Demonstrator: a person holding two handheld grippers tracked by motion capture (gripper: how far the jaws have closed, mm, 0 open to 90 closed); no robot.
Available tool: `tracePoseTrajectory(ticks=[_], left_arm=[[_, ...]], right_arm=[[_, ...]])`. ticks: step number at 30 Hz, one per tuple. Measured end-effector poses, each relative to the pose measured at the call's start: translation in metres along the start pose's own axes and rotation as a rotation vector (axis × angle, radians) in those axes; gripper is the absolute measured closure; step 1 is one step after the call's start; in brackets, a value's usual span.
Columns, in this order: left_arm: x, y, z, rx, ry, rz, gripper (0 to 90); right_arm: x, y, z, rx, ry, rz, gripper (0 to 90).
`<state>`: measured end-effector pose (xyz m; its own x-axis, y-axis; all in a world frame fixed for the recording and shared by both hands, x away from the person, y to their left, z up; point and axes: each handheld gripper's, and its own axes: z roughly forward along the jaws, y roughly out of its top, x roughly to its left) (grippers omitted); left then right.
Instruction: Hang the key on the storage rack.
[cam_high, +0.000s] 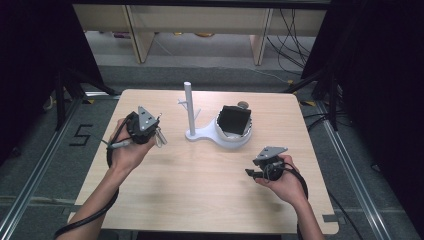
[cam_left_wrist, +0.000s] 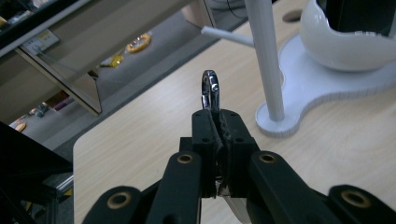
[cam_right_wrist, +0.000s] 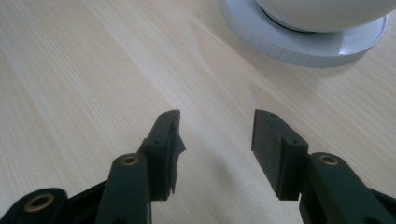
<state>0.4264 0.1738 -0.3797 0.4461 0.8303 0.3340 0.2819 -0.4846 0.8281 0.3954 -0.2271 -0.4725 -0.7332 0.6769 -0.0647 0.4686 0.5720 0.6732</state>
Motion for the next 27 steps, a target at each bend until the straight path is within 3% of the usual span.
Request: tracePoseTrajectory(ticks=[4, 6, 9, 14, 15, 21, 27], left_arm=[[0.0003, 0.0035, -0.0015, -0.054, 0.013, -0.025, 85.3], [0.0011, 0.0046, -0.0014, -0.067, 0.001, -0.028, 85.3], [0.0015, 0.0047, -0.0011, -0.102, -0.007, -0.034, 85.3], [0.0032, 0.0025, -0.0013, -0.176, -0.064, -0.027, 85.3], [0.0031, 0.0016, -0.0012, -0.185, -0.073, -0.045, 85.3], [0.0025, 0.0011, 0.0002, -0.204, -0.05, -0.062, 85.3], [-0.0012, 0.0059, 0.0013, -0.234, -0.065, -0.053, 85.3]], right_arm=[[-0.0006, -0.0005, 0.0007, -0.001, 0.005, -0.015, 52.8], [0.0003, -0.0006, -0.0001, 0.008, 0.002, 0.011, 52.9], [-0.0001, -0.0007, -0.0007, 0.003, 0.002, 0.008, 52.8], [-0.0012, -0.0006, -0.0023, 0.018, 0.009, 0.004, 52.9], [-0.0005, -0.0012, -0.0006, 0.0, 0.0, 0.007, 52.9], [0.0006, -0.0005, -0.0005, 0.005, 0.003, 0.003, 52.9], [0.0007, -0.0003, -0.0019, 0.015, 0.005, 0.005, 52.8]])
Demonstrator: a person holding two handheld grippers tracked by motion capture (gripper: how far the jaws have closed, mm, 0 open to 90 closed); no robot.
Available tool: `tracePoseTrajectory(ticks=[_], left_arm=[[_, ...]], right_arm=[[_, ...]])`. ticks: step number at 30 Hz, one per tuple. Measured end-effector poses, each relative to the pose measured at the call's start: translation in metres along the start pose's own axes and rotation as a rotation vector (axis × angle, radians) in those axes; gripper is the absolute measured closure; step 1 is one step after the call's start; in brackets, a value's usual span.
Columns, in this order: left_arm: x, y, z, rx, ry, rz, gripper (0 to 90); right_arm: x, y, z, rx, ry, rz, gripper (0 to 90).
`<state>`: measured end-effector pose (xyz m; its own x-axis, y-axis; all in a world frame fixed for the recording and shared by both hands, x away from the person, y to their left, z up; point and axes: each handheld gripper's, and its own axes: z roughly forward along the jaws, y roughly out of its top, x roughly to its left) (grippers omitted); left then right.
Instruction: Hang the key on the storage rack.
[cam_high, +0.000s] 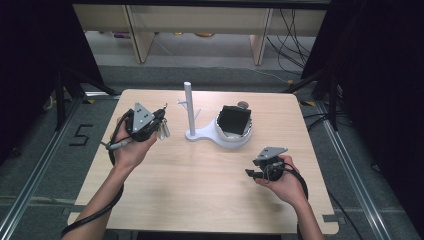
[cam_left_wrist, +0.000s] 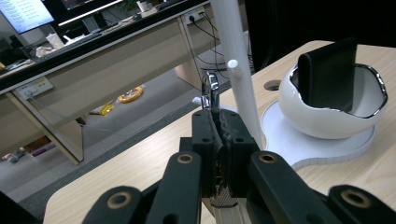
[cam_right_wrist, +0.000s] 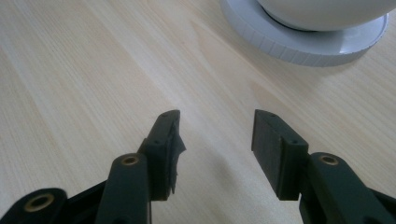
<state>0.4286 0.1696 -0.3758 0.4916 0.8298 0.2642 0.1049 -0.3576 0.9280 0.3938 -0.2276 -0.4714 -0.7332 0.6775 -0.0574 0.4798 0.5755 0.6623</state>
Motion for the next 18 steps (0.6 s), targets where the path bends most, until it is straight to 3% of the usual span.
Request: tracePoseTrajectory(ticks=[7, 18], left_arm=[[0.0, 0.0, 0.01, -0.034, -0.145, -0.001, 85.3], [0.009, 0.002, 0.026, -0.052, -0.232, -0.052, 85.3]], right_arm=[[-0.002, 0.0, -0.001, 0.004, 0.001, -0.01, 52.8], [0.0, -0.001, 0.002, -0.008, -0.005, -0.001, 52.8]])
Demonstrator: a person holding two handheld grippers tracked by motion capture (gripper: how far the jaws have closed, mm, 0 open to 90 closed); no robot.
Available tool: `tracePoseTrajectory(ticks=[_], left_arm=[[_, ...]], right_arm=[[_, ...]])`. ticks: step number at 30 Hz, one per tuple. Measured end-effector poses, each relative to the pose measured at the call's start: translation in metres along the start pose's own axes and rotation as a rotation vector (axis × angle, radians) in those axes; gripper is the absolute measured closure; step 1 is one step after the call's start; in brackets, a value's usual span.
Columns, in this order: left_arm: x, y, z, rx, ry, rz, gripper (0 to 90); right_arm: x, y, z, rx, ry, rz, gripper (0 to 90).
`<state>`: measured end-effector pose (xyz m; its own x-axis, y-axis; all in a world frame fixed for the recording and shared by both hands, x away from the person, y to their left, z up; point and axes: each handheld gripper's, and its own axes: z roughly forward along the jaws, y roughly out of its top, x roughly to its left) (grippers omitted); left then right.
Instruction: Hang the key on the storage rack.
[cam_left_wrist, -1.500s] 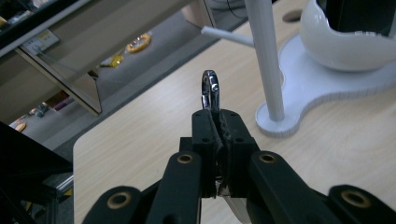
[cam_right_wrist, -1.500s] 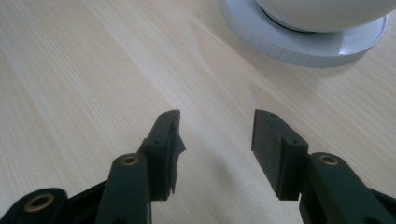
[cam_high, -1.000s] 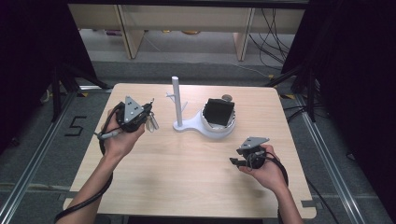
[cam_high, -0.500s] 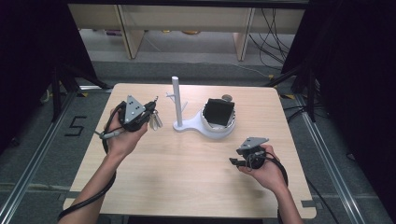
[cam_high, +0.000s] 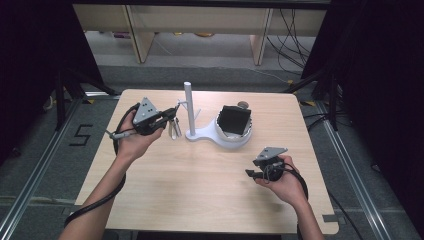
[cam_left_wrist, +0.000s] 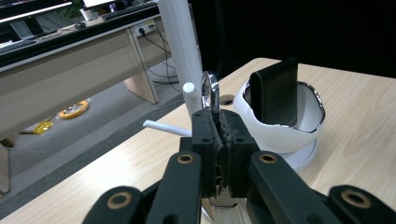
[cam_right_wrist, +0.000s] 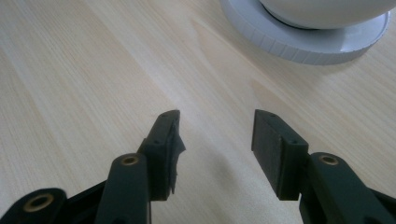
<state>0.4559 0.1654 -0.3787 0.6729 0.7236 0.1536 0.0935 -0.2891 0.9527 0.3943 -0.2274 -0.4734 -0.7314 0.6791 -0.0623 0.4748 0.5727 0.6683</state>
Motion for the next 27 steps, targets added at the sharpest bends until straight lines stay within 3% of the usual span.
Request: tracePoseTrajectory(ticks=[6, 10, 13, 16, 20, 27], left_arm=[[0.007, 0.001, 0.001, -0.029, -0.02, -0.04, 85.3], [0.005, 0.003, -0.003, -0.03, -0.018, -0.041, 85.3], [0.004, 0.004, -0.005, -0.03, 0.002, -0.027, 85.3], [0.003, 0.004, -0.008, -0.03, 0.025, -0.044, 85.3], [0.003, 0.004, -0.011, -0.027, 0.055, -0.05, 85.3], [-0.002, 0.002, -0.004, -0.011, 0.122, -0.051, 85.2]], right_arm=[[-0.001, 0.0, -0.001, 0.012, 0.003, -0.01, 52.8], [-0.001, -0.001, 0.001, -0.005, -0.003, -0.006, 52.8], [-0.002, 0.0, -0.001, 0.013, 0.006, -0.01, 52.7], [0.0, -0.001, 0.001, -0.007, 0.001, -0.007, 52.7], [0.0, 0.0, 0.0, 0.011, 0.009, 0.0, 52.7], [0.0, -0.001, 0.001, -0.001, -0.001, -0.006, 52.7]])
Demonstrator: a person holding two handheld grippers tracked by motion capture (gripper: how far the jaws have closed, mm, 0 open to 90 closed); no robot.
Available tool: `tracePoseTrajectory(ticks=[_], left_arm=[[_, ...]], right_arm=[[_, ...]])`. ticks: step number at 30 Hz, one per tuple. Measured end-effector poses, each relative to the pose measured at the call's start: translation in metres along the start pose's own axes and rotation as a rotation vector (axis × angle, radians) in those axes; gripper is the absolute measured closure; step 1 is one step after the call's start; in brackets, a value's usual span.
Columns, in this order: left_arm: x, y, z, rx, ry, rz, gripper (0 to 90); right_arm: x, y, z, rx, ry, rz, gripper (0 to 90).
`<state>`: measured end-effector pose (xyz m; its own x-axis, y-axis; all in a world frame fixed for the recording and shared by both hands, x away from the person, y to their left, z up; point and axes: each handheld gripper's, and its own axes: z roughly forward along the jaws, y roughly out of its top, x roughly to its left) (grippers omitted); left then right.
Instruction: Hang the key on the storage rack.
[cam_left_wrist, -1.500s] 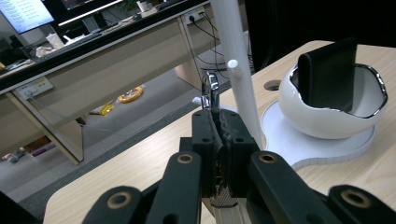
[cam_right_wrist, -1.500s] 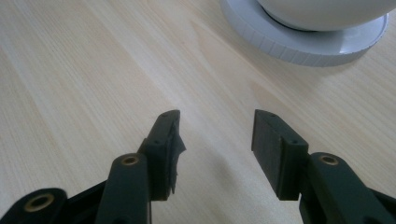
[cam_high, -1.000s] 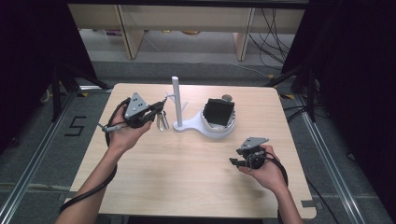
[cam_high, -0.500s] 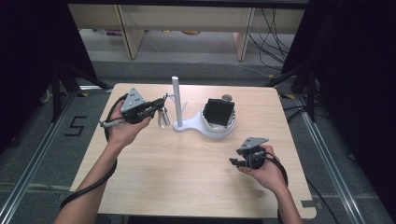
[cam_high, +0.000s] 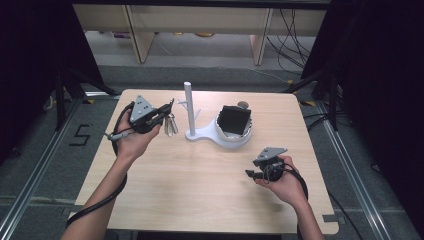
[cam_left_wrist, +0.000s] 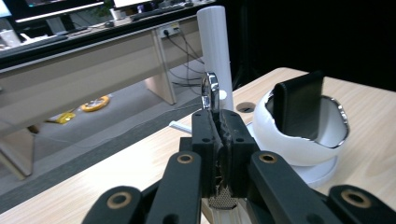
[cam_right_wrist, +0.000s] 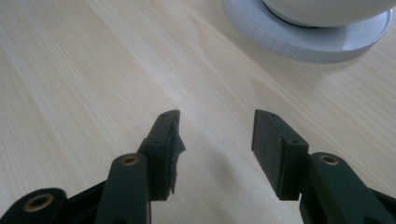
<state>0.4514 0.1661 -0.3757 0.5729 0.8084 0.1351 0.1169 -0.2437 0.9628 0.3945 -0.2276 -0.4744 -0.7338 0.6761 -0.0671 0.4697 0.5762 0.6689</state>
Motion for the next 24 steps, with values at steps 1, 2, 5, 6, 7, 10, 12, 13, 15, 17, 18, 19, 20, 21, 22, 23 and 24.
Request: tracePoseTrajectory(ticks=[1, 2, 5, 6, 7, 10, 12, 13, 15, 17, 18, 19, 20, 21, 22, 23, 24], left_arm=[[-0.002, 0.0, 0.002, 0.0, 0.004, 0.014, 85.2], [-0.004, 0.0, 0.003, 0.002, 0.01, 0.023, 85.2], [-0.008, 0.001, 0.005, 0.006, 0.041, 0.04, 85.2], [-0.009, 0.002, 0.006, 0.006, 0.045, 0.041, 85.2], [-0.011, 0.002, 0.007, 0.007, 0.054, 0.045, 85.2], [-0.017, 0.003, 0.008, 0.008, 0.073, 0.062, 85.2], [-0.019, 0.003, 0.009, 0.009, 0.092, 0.079, 85.2], [-0.02, 0.003, 0.01, 0.013, 0.101, 0.086, 85.2], [-0.022, 0.003, 0.011, 0.014, 0.118, 0.101, 85.2], [-0.027, 0.004, 0.012, 0.017, 0.145, 0.119, 85.2], [-0.029, 0.003, 0.012, 0.016, 0.153, 0.127, 85.2], [-0.029, 0.003, 0.013, 0.016, 0.157, 0.137, 85.2], [-0.031, 0.003, 0.014, 0.016, 0.167, 0.144, 85.2], [-0.033, 0.003, 0.014, 0.018, 0.175, 0.15, 85.2], [-0.035, 0.002, 0.016, 0.018, 0.181, 0.152, 85.1], [-0.036, 0.001, 0.016, 0.027, 0.187, 0.167, 85.1], [-0.038, 0.0, 0.017, 0.025, 0.19, 0.168, 85.1]], right_arm=[[0.0, 0.0, 0.0, 0.001, 0.001, 0.002, 52.7], [0.0, 0.0, 0.0, 0.0, 0.001, 0.001, 52.7], [0.001, 0.0, 0.0, 0.004, 0.003, 0.012, 52.6], [0.001, 0.0, 0.0, -0.001, 0.002, 0.006, 52.6], [0.001, 0.0, 0.0, -0.001, 0.004, 0.007, 52.7], [0.0, -0.001, 0.0, 0.0, 0.003, 0.005, 52.6], [-0.002, 0.0, 0.001, -0.008, 0.003, -0.028, 52.7], [-0.002, -0.001, 0.001, -0.01, 0.003, -0.029, 52.7], [-0.001, 0.0, 0.001, -0.005, 0.006, -0.021, 52.7], [-0.001, 0.0, 0.001, -0.006, 0.006, -0.019, 52.6], [-0.001, 0.0, 0.001, -0.006, 0.006, -0.018, 52.6], [-0.001, 0.0, 0.001, -0.005, 0.008, -0.021, 52.6], [-0.001, 0.0, 0.001, -0.005, 0.007, -0.022, 52.6], [-0.001, 0.0, 0.001, -0.005, 0.006, -0.022, 52.6], [-0.001, 0.0, 0.001, -0.004, 0.007, -0.022, 52.6], [-0.001, 0.0, 0.001, -0.004, 0.008, -0.022, 52.7], [-0.002, 0.0, 0.001, -0.007, 0.005, -0.029, 52.6]])
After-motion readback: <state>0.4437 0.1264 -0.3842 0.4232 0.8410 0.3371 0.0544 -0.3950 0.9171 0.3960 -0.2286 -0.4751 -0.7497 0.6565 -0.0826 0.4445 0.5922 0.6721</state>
